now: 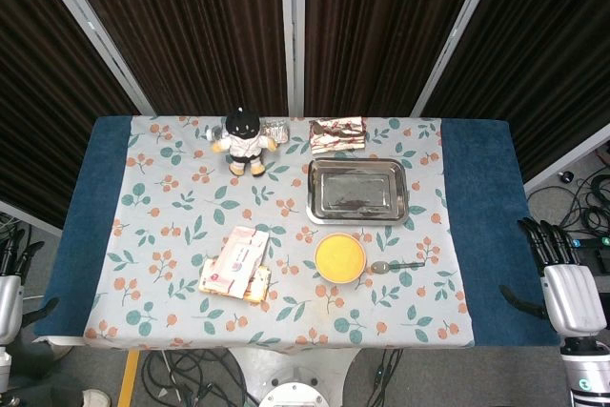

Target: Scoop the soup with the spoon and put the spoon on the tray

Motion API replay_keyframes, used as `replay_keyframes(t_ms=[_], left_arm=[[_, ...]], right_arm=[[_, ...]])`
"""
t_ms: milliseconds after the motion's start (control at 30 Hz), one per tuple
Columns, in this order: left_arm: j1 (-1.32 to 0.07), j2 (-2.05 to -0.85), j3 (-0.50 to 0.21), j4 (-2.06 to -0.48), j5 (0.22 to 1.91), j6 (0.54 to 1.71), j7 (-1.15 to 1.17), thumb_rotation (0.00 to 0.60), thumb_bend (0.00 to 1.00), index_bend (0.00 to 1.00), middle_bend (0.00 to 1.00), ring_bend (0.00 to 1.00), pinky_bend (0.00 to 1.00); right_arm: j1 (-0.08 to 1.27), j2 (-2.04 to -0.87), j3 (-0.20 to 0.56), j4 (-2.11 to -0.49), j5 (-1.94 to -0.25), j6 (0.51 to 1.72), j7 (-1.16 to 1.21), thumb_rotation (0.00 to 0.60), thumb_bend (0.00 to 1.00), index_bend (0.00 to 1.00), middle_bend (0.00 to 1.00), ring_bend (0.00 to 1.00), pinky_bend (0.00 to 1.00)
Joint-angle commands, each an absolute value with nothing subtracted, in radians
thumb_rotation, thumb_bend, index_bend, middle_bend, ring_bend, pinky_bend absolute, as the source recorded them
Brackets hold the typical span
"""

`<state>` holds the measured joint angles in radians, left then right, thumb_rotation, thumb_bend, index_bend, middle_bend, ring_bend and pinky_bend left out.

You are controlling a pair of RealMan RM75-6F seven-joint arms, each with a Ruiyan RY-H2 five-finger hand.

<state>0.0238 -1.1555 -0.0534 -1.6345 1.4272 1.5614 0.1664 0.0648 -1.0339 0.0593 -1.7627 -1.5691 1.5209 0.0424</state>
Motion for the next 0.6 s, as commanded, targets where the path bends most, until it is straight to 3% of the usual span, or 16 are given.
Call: replay_keyframes(t_ms=[33, 267, 367, 433, 533, 600], left_arm=[[0.025, -1.156, -0.052, -1.635, 1.426, 1.562, 0.167, 0.6, 0.06, 0.24, 0.12, 0.1, 0.11], [0.03, -1.149, -0.048, -1.644, 1.431, 1.569, 0.168, 0.6, 0.06, 0.24, 0.12, 0.1, 0.11], [0.029, -1.147, -0.048, -1.647, 1.433, 1.569, 0.168, 0.6, 0.06, 0.24, 0.12, 0.1, 0.11], [0.027, -1.148, -0.049, -1.647, 1.434, 1.567, 0.165, 0.6, 0.07, 0.24, 0.12, 0.1, 0.11], [0.025, -1.149, -0.048, -1.644, 1.433, 1.562, 0.161, 0.6, 0.07, 0.24, 0.12, 0.1, 0.11], [0.025, -1.149, -0.047, -1.643, 1.433, 1.56, 0.158, 0.6, 0.06, 0.24, 0.12, 0.1, 0.11]], right_arm=[[0.064, -1.035, 0.059, -1.762, -1.572, 1.524, 0.045, 0.6, 0.1, 0.0, 0.08, 0.0, 0.0], [0.049, -1.044, 0.061, -1.744, -1.585, 1.563, 0.063, 0.6, 0.1, 0.01, 0.11, 0.0, 0.0], [0.054, -1.054, 0.071, -1.738, -1.596, 1.576, 0.063, 0.6, 0.1, 0.04, 0.17, 0.01, 0.03], [0.066, -1.068, 0.084, -1.732, -1.608, 1.583, 0.042, 0.6, 0.1, 0.1, 0.27, 0.12, 0.21], [0.099, -1.079, 0.098, -1.74, -1.618, 1.551, -0.005, 0.6, 0.1, 0.2, 0.46, 0.42, 0.58], [0.131, -1.078, 0.106, -1.758, -1.607, 1.498, -0.038, 0.6, 0.1, 0.25, 0.57, 0.58, 0.75]])
